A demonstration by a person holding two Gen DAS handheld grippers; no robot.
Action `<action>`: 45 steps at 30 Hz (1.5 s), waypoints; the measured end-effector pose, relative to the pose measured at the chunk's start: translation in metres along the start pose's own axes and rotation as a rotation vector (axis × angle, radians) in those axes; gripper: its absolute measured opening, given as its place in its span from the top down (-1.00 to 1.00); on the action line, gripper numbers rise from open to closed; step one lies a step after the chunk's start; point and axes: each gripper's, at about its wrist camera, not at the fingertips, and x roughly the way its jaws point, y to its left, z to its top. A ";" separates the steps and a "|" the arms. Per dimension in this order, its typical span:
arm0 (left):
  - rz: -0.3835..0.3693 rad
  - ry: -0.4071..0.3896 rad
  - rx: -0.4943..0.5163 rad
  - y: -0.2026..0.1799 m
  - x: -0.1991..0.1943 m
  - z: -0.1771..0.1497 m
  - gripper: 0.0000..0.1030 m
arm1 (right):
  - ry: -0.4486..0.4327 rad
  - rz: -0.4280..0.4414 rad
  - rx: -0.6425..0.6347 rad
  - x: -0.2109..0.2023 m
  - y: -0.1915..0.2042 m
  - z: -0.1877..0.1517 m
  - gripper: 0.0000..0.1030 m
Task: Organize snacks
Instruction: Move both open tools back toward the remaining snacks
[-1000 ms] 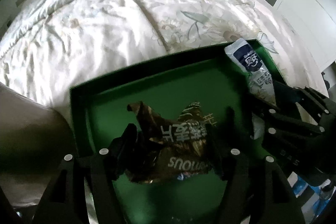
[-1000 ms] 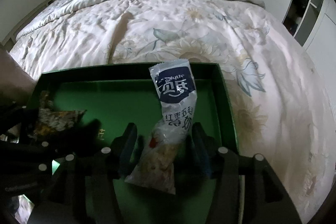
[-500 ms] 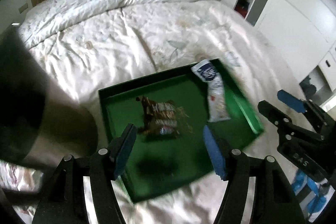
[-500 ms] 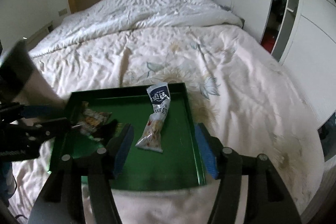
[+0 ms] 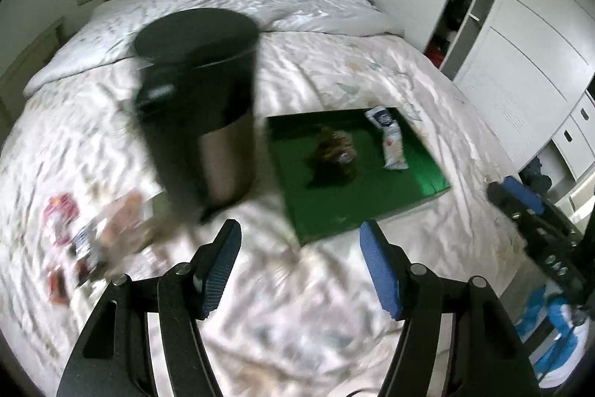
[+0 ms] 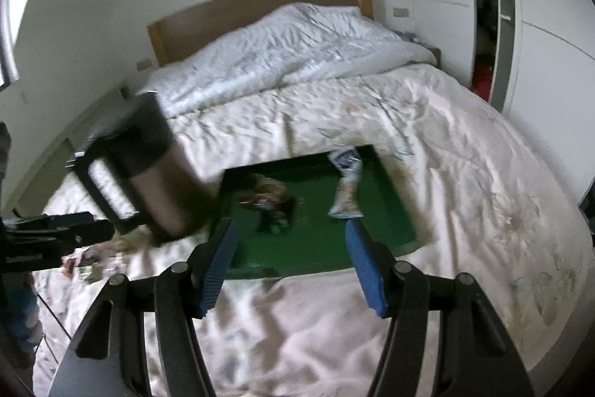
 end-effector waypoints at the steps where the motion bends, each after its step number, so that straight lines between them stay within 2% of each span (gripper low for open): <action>1: 0.009 -0.010 -0.008 0.009 -0.008 -0.006 -0.18 | -0.014 0.007 -0.009 -0.010 0.011 -0.003 -0.57; 7: 0.077 -0.074 -0.060 0.073 -0.055 -0.042 -0.18 | -0.079 0.056 -0.036 -0.051 0.057 -0.010 -0.57; 12: 0.118 -0.102 -0.156 0.141 -0.090 -0.080 -0.18 | -0.126 0.068 -0.068 -0.076 0.099 -0.020 -0.57; 21: 0.216 -0.120 -0.295 0.231 -0.122 -0.152 -0.18 | -0.086 0.136 -0.104 -0.071 0.166 -0.053 -0.58; 24: 0.248 -0.118 -0.322 0.248 -0.125 -0.167 -0.18 | -0.063 0.153 -0.121 -0.065 0.184 -0.062 -0.58; 28: 0.314 -0.100 -0.340 0.263 -0.118 -0.179 -0.18 | -0.029 0.185 -0.146 -0.050 0.204 -0.068 -0.58; 31: 0.310 -0.076 -0.374 0.276 -0.107 -0.187 -0.18 | 0.003 0.207 -0.155 -0.034 0.215 -0.073 -0.58; 39: 0.335 -0.017 -0.375 0.293 -0.065 -0.196 -0.18 | 0.098 0.236 -0.191 0.019 0.239 -0.101 -0.58; 45: 0.322 0.004 -0.412 0.309 -0.038 -0.190 -0.18 | 0.158 0.246 -0.186 0.056 0.248 -0.111 -0.58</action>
